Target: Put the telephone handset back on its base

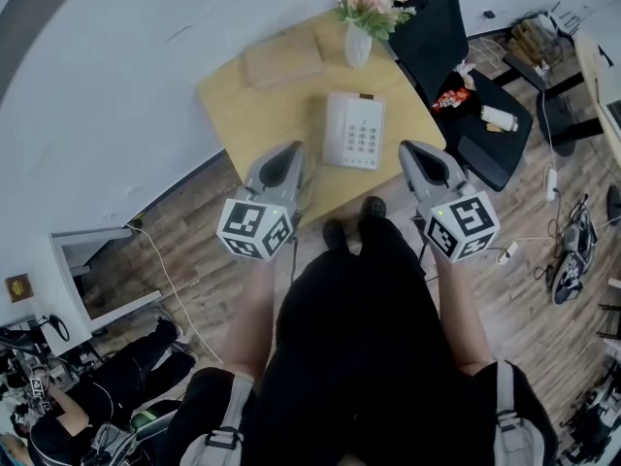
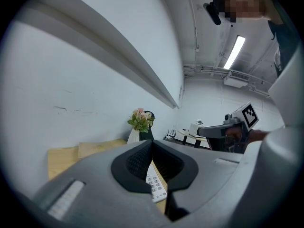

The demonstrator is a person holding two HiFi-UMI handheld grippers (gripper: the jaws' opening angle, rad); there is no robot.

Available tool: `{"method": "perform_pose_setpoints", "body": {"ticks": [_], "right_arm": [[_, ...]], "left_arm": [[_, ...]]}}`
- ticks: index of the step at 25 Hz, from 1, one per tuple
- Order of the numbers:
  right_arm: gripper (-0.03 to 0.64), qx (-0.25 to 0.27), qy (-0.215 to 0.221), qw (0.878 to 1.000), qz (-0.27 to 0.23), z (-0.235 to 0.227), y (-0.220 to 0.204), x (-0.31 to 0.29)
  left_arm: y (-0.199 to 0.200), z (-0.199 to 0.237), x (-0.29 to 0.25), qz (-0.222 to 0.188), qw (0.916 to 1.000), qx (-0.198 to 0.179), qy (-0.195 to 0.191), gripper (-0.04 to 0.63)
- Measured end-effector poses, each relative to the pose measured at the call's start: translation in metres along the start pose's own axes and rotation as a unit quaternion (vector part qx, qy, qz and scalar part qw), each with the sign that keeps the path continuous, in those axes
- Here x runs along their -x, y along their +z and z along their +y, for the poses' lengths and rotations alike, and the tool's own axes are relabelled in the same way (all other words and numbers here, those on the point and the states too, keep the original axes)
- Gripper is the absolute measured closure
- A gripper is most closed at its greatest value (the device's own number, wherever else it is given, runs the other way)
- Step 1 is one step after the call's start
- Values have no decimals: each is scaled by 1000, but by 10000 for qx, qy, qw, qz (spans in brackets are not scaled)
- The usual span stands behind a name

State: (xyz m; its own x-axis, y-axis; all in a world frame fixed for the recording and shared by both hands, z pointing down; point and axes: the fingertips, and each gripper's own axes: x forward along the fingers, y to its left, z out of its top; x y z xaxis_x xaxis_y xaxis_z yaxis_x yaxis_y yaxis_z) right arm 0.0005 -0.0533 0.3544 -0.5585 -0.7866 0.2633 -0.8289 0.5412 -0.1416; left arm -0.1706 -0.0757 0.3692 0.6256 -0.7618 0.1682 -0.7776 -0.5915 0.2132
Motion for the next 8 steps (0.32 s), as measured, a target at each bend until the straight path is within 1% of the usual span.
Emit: {"method": "perform_pose_setpoints", "body": {"ticks": [8], "right_arm": [[614, 34, -17, 10000, 65, -3, -4, 1]], "left_arm": [[0, -4, -4, 32, 10000, -24, -61, 584]]}}
